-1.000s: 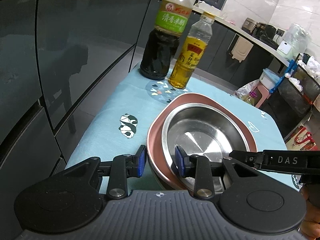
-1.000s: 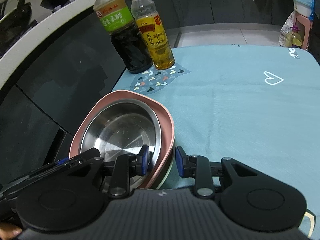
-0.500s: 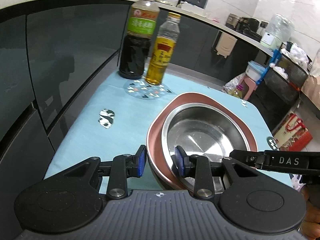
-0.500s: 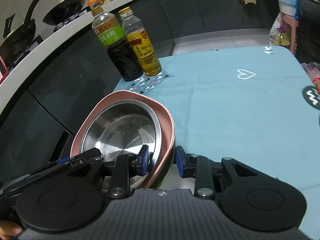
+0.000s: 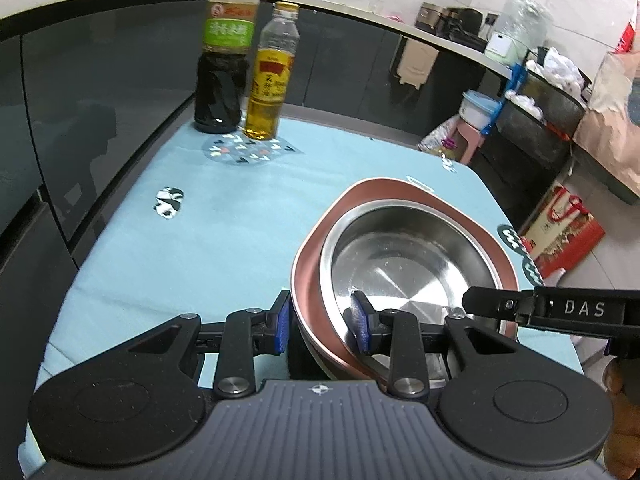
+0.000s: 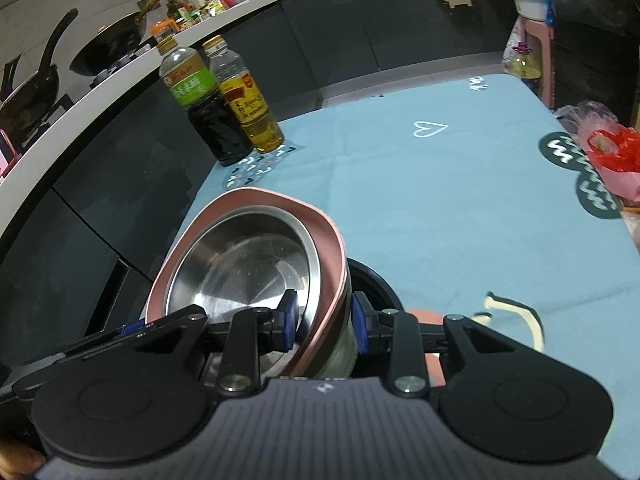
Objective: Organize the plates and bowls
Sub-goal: 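Lift the plate stack and carry it toward the black bowl stack, then lower the plate stack onto the black bowl stack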
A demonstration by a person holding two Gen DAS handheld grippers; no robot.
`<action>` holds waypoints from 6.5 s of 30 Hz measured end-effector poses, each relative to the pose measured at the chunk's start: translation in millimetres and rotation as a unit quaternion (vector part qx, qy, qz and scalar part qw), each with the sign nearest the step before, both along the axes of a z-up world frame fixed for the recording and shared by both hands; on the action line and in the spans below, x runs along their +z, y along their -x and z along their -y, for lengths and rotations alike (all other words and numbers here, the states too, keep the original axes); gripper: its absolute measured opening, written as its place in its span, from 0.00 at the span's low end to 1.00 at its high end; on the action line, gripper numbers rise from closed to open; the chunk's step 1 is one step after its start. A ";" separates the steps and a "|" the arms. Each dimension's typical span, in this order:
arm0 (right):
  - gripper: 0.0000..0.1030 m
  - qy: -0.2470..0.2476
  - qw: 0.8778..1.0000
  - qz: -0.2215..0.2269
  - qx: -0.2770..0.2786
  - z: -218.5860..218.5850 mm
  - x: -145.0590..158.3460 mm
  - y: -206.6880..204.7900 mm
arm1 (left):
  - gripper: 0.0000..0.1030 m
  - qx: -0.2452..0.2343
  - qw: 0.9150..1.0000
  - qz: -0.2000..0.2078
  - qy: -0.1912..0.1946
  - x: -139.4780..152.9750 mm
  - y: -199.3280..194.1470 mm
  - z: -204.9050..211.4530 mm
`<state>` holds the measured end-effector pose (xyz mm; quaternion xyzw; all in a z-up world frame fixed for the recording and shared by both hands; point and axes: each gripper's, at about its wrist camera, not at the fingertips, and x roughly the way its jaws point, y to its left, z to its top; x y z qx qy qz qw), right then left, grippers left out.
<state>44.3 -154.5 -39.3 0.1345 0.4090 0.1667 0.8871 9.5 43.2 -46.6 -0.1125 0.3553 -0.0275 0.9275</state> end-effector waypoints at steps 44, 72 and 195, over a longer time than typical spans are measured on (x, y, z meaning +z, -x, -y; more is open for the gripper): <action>0.31 -0.041 0.998 -0.031 -0.038 29.1 -21.6 8.0 | 0.40 -0.013 1.000 -0.013 0.004 -8.2 12.5 -1.3; 0.34 -0.057 0.996 -0.062 -0.014 29.4 -34.3 8.2 | 0.53 -0.016 0.994 -0.051 0.091 -24.2 3.0 -20.9; 0.33 -0.049 0.997 -0.051 -0.037 34.8 -37.3 -184.6 | 0.55 0.001 0.995 -0.008 0.099 -42.4 -216.2 -2.0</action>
